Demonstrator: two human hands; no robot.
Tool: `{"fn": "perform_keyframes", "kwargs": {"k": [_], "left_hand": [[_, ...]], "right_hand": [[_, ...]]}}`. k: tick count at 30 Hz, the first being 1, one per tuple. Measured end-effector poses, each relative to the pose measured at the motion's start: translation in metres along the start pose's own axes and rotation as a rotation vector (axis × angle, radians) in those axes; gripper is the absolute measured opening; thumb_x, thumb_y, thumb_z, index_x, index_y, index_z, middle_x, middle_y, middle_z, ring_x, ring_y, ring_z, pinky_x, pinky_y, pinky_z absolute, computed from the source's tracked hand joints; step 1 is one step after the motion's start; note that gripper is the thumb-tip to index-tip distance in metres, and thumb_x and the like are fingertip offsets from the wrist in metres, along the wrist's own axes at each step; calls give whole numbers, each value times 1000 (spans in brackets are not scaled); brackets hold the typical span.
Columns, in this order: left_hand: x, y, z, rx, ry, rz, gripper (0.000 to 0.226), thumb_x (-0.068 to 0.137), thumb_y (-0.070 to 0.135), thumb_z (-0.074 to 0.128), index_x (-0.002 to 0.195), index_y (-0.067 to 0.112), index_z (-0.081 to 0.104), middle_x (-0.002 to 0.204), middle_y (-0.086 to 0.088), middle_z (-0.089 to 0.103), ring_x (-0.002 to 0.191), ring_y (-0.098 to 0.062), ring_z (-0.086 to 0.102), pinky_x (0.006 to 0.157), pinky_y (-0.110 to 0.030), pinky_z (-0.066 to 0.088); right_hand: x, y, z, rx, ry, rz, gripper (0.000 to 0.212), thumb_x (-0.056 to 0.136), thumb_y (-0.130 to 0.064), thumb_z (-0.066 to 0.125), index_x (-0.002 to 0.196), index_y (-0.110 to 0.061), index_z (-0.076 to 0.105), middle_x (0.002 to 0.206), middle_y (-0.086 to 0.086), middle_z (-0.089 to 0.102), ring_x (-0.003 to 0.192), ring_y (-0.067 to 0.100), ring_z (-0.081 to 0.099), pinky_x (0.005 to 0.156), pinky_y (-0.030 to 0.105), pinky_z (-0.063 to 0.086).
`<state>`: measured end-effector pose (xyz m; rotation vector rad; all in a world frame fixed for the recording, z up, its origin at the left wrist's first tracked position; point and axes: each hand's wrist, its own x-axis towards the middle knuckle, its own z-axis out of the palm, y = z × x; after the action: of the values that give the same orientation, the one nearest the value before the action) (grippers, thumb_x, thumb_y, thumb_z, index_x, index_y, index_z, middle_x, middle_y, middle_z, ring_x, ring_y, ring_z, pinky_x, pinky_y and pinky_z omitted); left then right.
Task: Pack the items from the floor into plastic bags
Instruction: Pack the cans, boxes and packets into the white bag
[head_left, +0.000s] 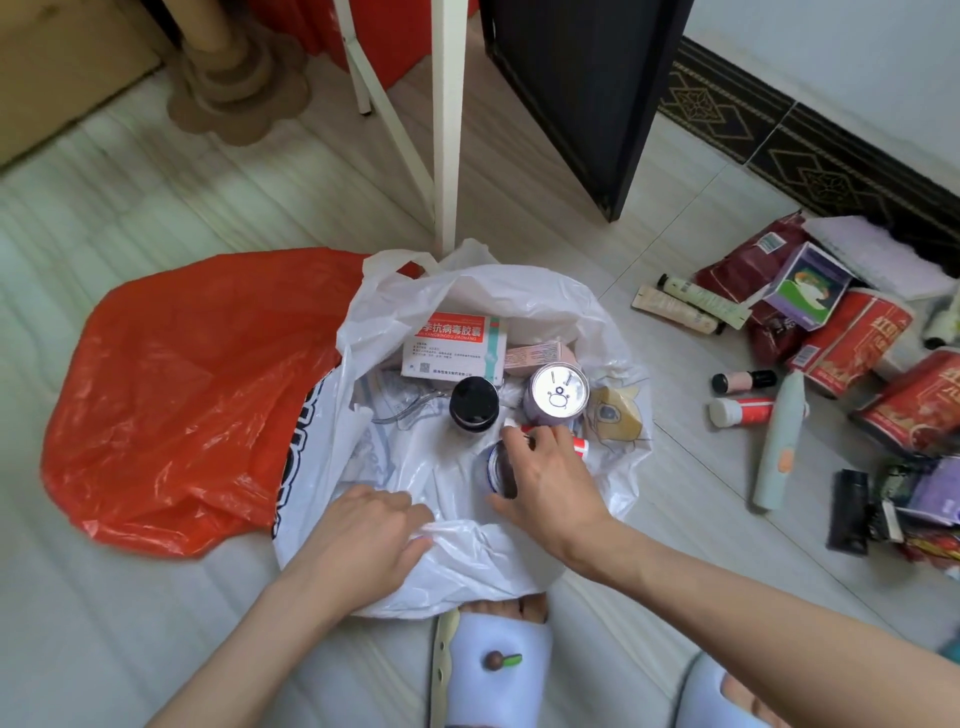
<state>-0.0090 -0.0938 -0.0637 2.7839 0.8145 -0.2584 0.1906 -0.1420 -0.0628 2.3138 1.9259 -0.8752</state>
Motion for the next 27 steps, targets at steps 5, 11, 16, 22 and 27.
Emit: {"fn": "perform_keyframes", "kwargs": {"k": [5, 11, 16, 22, 27], "left_hand": [[-5, 7, 2, -97, 0, -39, 25, 80, 38, 40, 84, 29, 63, 76, 9, 58, 68, -13, 60, 70, -26, 32], [0, 39, -18, -221, 229, -68, 28, 85, 32, 46, 107, 20, 59, 105, -2, 62, 100, -15, 49, 85, -26, 36], [49, 94, -32, -272, 333, 82, 30, 86, 27, 48, 111, 16, 60, 114, -4, 58, 107, -19, 50, 89, -27, 38], [131, 182, -15, -405, 268, 172, 31, 84, 28, 45, 113, 19, 51, 110, -6, 60, 103, -18, 49, 87, -29, 38], [188, 227, 18, -541, 224, -43, 40, 82, 32, 43, 109, 8, 60, 102, -10, 63, 96, -28, 58, 81, -37, 50]], "right_hand": [[0, 2, 10, -40, 6, -184, 71, 69, -32, 75, 129, -5, 47, 106, 22, 54, 94, 38, 52, 80, 45, 48], [-22, 29, -17, 60, 73, -249, 57, 80, -25, 64, 130, -6, 45, 121, 20, 53, 106, 40, 53, 86, 46, 48], [-66, 100, -59, 48, 334, -116, 48, 77, -23, 62, 122, -8, 52, 112, 14, 61, 96, 35, 60, 78, 41, 52], [-149, 199, -49, 195, 741, 387, 37, 82, -24, 46, 111, -5, 57, 106, 13, 60, 100, 22, 47, 91, 27, 34], [-176, 265, -64, 136, 796, 623, 33, 80, -13, 64, 111, -2, 57, 104, 19, 59, 97, 31, 48, 87, 34, 35]]}}
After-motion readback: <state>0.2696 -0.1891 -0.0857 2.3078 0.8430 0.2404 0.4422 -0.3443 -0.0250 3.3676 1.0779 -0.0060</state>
